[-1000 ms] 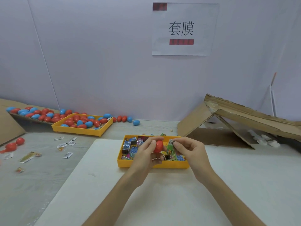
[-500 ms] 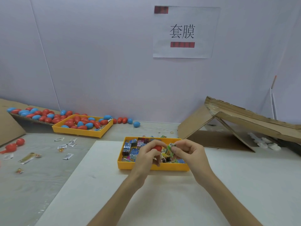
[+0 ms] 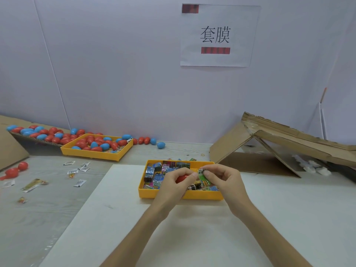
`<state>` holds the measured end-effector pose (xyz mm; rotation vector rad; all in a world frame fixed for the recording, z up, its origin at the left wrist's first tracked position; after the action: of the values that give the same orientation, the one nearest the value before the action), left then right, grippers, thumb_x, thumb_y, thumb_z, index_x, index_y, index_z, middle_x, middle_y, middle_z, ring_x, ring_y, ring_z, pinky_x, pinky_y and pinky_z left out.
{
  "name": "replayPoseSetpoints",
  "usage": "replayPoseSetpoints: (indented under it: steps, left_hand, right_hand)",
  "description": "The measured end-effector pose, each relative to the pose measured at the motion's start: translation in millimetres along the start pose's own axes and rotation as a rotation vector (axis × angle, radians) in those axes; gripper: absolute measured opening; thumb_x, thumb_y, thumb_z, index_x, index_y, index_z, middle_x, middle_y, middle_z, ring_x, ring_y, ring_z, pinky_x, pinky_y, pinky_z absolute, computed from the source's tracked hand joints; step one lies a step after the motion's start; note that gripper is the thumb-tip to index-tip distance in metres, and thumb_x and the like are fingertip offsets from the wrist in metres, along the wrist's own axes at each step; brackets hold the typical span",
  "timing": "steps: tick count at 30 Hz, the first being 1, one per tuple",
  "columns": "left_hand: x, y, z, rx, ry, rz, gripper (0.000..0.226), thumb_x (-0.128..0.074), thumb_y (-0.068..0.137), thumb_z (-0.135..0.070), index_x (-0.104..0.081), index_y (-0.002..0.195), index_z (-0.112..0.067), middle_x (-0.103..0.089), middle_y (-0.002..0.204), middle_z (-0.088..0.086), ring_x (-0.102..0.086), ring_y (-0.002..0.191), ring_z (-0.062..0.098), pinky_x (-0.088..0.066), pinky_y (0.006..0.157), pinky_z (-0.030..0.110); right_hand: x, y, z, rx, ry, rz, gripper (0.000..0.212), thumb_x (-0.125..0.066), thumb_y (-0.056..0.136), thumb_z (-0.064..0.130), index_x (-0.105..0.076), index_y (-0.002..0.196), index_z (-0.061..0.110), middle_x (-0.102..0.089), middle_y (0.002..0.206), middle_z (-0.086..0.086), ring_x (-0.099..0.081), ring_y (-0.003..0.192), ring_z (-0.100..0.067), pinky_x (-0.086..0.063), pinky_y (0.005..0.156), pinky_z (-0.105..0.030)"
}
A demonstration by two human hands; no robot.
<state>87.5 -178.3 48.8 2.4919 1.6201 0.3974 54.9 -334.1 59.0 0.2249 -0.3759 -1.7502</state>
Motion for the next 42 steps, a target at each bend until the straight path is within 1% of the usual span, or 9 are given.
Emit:
replayPoseSetpoints:
  steps: [4,9,12,15,22,28,34,37,42]
  left_hand:
    - [2.3,-1.2,1.2,0.0,0.033,-0.029,0.007,-0.072,0.091,-0.036,-0.073,0.085,-0.039,-0.064,0.072,-0.022,-0.059,0.067,-0.006,-0.045,0.06,0.014]
    - [1.6,-1.7,8.2,0.071,-0.036,-0.053,0.014,-0.073,0.092,-0.03,-0.073,0.081,-0.039,-0.058,0.06,-0.019,-0.052,0.053,-0.001,-0.044,0.052,0.017]
    - [2.3,-1.5,9.0,0.083,-0.062,-0.063,0.007,-0.072,0.093,-0.028,-0.075,0.086,-0.028,-0.055,0.057,-0.015,-0.05,0.051,0.003,-0.043,0.05,0.018]
    - [2.6,-1.6,8.7,0.075,-0.064,-0.071,0.009,-0.071,0.094,-0.028,-0.073,0.088,-0.021,-0.054,0.057,-0.014,-0.048,0.05,0.005,-0.041,0.048,0.019]
    - [8.6,-1.0,8.7,0.061,-0.085,-0.134,0.009,-0.071,0.092,-0.032,-0.073,0.088,-0.024,-0.055,0.061,-0.014,-0.05,0.052,0.003,-0.044,0.049,0.019]
    - [9.7,-0.9,7.1,0.048,-0.084,-0.153,0.008,-0.072,0.092,-0.032,-0.073,0.084,-0.03,-0.057,0.065,-0.016,-0.053,0.058,0.003,-0.045,0.052,0.018]
    - [13.3,-0.8,7.0,0.061,-0.114,-0.191,0.01,-0.074,0.09,-0.035,-0.073,0.079,-0.034,-0.057,0.068,-0.013,-0.054,0.062,0.007,-0.045,0.051,0.019]
    - [13.0,-0.3,6.5,0.052,-0.125,-0.186,0.012,-0.074,0.09,-0.034,-0.073,0.078,-0.033,-0.056,0.063,-0.017,-0.054,0.057,0.004,-0.045,0.05,0.019]
    - [11.7,-0.8,6.7,0.041,-0.121,-0.182,0.008,-0.075,0.086,-0.036,-0.074,0.078,-0.034,-0.059,0.065,-0.018,-0.055,0.056,0.001,-0.046,0.05,0.019]
  right_hand:
    - [-2.4,-0.8,-0.5,-0.001,-0.018,0.021,0.016,-0.07,0.091,0.005,-0.078,0.098,0.016,-0.077,0.089,-0.005,-0.072,0.086,-0.018,-0.058,0.072,-0.026]
    - [-4.1,0.3,0.0,0.027,0.021,0.032,0.019,-0.066,0.094,0.006,-0.074,0.107,0.018,-0.065,0.07,-0.009,-0.062,0.066,-0.015,-0.055,0.064,-0.027]
    - [-2.1,1.7,-1.0,0.017,0.061,0.035,0.019,-0.057,0.1,0.008,-0.071,0.11,0.016,-0.067,0.073,-0.005,-0.065,0.065,-0.018,-0.057,0.064,-0.03]
    - [-1.8,1.9,-0.4,0.013,0.065,0.034,0.017,-0.055,0.101,0.006,-0.071,0.104,0.013,-0.068,0.076,-0.005,-0.064,0.064,-0.021,-0.056,0.063,-0.031]
    - [-4.8,-1.4,5.6,0.078,-0.013,0.066,0.007,-0.067,0.093,0.007,-0.067,0.087,0.005,-0.064,0.07,-0.004,-0.059,0.064,-0.015,-0.049,0.06,-0.024]
    - [-10.3,-4.2,7.1,0.081,-0.058,0.087,0.007,-0.074,0.088,0.017,-0.07,0.084,0.014,-0.066,0.07,0.0,-0.062,0.064,-0.013,-0.048,0.061,-0.018]
    - [-9.3,-2.8,5.9,0.049,-0.049,0.075,0.017,-0.078,0.086,0.009,-0.072,0.082,0.024,-0.07,0.074,0.0,-0.064,0.065,-0.016,-0.051,0.06,-0.02]
    - [-9.0,-3.0,5.8,0.036,-0.036,0.077,0.016,-0.08,0.083,0.01,-0.071,0.081,0.023,-0.069,0.074,-0.002,-0.064,0.067,-0.017,-0.054,0.063,-0.025]
    - [-6.7,-3.6,7.3,0.04,-0.046,0.074,0.013,-0.081,0.083,0.013,-0.075,0.08,0.023,-0.068,0.068,-0.001,-0.061,0.065,-0.012,-0.049,0.061,-0.019]
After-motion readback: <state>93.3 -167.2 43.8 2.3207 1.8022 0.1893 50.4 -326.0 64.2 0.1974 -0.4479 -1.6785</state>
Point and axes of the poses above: each hand's wrist, its own y-axis towards the middle knuckle, its own x-axis out of the back of the hand, z = x × y, the point moved 7 cm from there along y, towards the middle knuckle
